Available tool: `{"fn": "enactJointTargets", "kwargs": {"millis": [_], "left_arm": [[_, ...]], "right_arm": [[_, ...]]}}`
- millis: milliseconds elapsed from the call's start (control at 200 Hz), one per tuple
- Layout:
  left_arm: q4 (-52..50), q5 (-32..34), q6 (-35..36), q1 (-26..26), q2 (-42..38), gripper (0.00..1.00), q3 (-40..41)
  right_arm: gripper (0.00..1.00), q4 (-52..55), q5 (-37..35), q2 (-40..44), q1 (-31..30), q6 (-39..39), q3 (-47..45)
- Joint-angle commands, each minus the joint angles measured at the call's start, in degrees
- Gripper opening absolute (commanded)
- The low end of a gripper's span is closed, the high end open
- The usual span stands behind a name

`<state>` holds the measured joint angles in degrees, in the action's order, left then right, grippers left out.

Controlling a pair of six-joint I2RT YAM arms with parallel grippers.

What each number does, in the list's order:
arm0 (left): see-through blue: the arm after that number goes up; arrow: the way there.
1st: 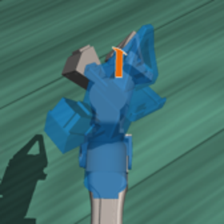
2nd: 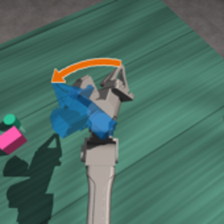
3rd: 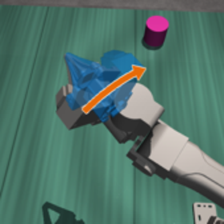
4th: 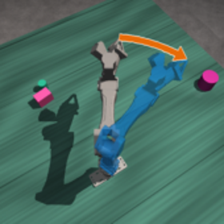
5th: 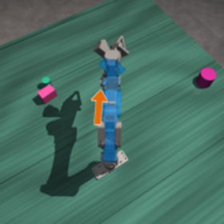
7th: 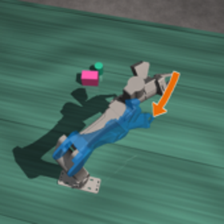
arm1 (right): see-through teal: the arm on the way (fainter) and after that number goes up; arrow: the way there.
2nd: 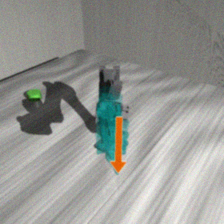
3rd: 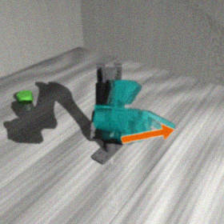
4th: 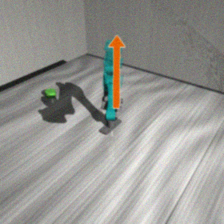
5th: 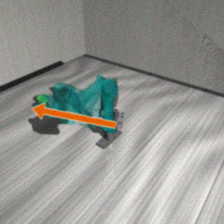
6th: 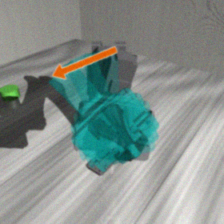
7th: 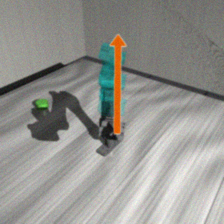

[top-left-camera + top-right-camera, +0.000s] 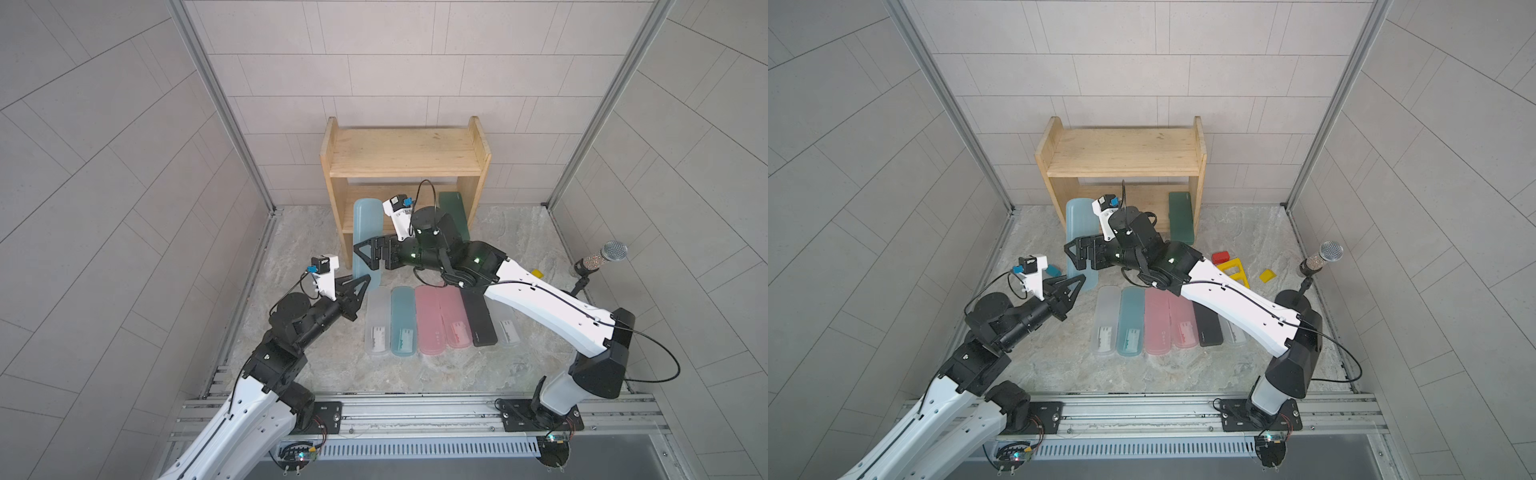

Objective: Remove the pencil cases from the shelf
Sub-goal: Pick up the pencil case from the shelf.

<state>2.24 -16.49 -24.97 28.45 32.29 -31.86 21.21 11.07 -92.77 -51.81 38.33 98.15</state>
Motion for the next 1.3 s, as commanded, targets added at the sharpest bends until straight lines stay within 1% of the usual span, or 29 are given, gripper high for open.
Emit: {"fn": "enactJointTargets", "kwargs": {"millis": [0,135,275,315,480,545,580,610,775,815,846,936,1006,1106,1146,1296], "left_arm": [[0.3,-0.2,1.3,-0.2,-1.3,0.0,-1.1],[0.9,0.1,1.1,-0.2,-2.0,0.0,-0.3],[0.1,-0.5,1.4,-0.2,-1.3,0.0,-1.2],[0.0,-0.6,1.4,-0.2,-1.3,0.0,-1.3],[-0.1,0.1,1.2,-0.2,-2.1,0.0,-1.1],[-0.3,0.1,1.1,-0.2,-2.0,0.0,-1.3],[-0.5,0.1,1.1,-0.2,-1.9,0.0,-1.5],[-0.7,0.1,1.1,-0.2,-1.8,0.0,-1.6],[-0.8,0.9,1.0,-0.2,-1.9,0.0,-1.8],[-0.9,1.2,1.1,-0.2,-1.8,0.08,-1.9],[-1.0,1.5,1.1,-0.2,-1.8,0.17,-2.0],[-1.2,2.3,1.0,-0.2,-1.9,0.38,-2.0],[-1.5,3.1,0.9,-0.2,-2.2,0.58,-2.0],[-2.6,4.9,0.9,-0.2,-3.2,0.78,-2.1],[-3.3,5.7,1.1,-0.2,-3.5,0.81,-2.3],[-5.3,8.0,1.5,-0.2,-4.4,0.85,-3.0]], "right_arm": [[0.98,0.5,-1.0,-1.0,-0.7,-0.9,1.5],[0.95,2.0,-1.3,-2.2,-1.0,-1.3,2.8],[0.89,2.0,-2.6,-1.7,-0.9,-1.4,1.8],[0.85,2.0,-2.5,-1.6,-0.9,-1.4,1.7],[0.6,3.5,-3.1,-1.5,-0.9,-1.8,1.5],[0.47,3.2,-3.1,-1.1,-1.0,-2.2,0.6],[0.42,2.9,-3.3,-0.9,-0.9,-2.2,0.4],[0.4,2.8,-3.4,-0.8,-0.9,-2.2,0.3],[0.37,3.1,-3.8,-0.3,-0.9,-2.3,0.2],[0.36,3.4,-4.1,0.0,-0.9,-2.5,-0.1],[0.36,3.5,-4.3,0.3,-0.8,-2.5,-0.2],[0.34,3.6,-4.6,1.3,-0.6,-2.6,-1.3],[0.32,3.7,-4.7,2.1,-0.3,-2.7,-2.3],[0.28,3.6,-5.1,3.7,0.3,-2.9,-4.3],[0.26,3.7,-5.2,4.5,0.5,-2.9,-5.2],[0.25,3.6,-5.1,7.7,1.6,-2.8,-9.5]]}}
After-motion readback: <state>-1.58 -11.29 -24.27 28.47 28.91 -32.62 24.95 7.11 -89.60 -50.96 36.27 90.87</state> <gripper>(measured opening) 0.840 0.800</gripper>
